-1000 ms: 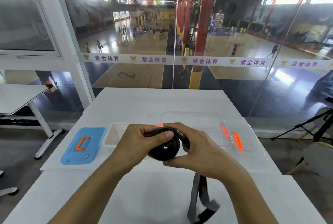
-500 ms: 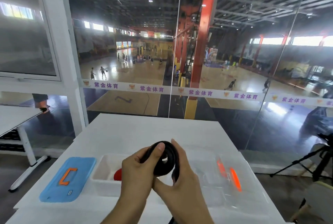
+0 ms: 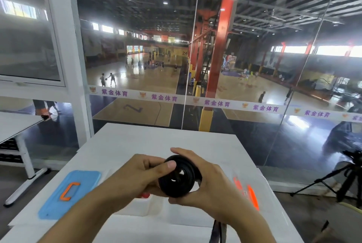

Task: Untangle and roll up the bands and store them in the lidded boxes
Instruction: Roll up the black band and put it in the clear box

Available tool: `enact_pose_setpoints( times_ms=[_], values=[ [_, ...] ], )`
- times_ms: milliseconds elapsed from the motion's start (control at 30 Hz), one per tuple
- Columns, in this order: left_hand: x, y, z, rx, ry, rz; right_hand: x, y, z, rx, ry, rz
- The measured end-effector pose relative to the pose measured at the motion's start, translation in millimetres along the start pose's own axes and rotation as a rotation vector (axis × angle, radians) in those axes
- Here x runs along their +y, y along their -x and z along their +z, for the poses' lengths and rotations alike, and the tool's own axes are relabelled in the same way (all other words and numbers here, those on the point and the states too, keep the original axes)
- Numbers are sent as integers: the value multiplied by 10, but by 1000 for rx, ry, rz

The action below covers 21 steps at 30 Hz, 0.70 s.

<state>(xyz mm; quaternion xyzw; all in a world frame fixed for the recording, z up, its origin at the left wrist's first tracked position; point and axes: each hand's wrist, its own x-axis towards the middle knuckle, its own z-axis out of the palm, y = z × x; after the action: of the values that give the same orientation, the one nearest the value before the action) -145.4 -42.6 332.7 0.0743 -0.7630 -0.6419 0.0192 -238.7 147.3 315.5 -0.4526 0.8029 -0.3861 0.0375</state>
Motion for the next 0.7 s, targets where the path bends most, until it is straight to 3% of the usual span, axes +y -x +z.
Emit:
enact_pose_setpoints(
  times_ms=[300,433,533,700],
  values=[
    [-47,-64,191,125,139,58,73,-62,-80,-29,-81,17],
    [50,-91,83,0,-27,19,79,-83,-124,-99,-61,0],
    [97,-113,73,49,-209,67,45,-103,-52,-111,-41,-27],
    [71,-85,158,232,-195,206,43,-63,4,-13,-100,-39]
  ],
)
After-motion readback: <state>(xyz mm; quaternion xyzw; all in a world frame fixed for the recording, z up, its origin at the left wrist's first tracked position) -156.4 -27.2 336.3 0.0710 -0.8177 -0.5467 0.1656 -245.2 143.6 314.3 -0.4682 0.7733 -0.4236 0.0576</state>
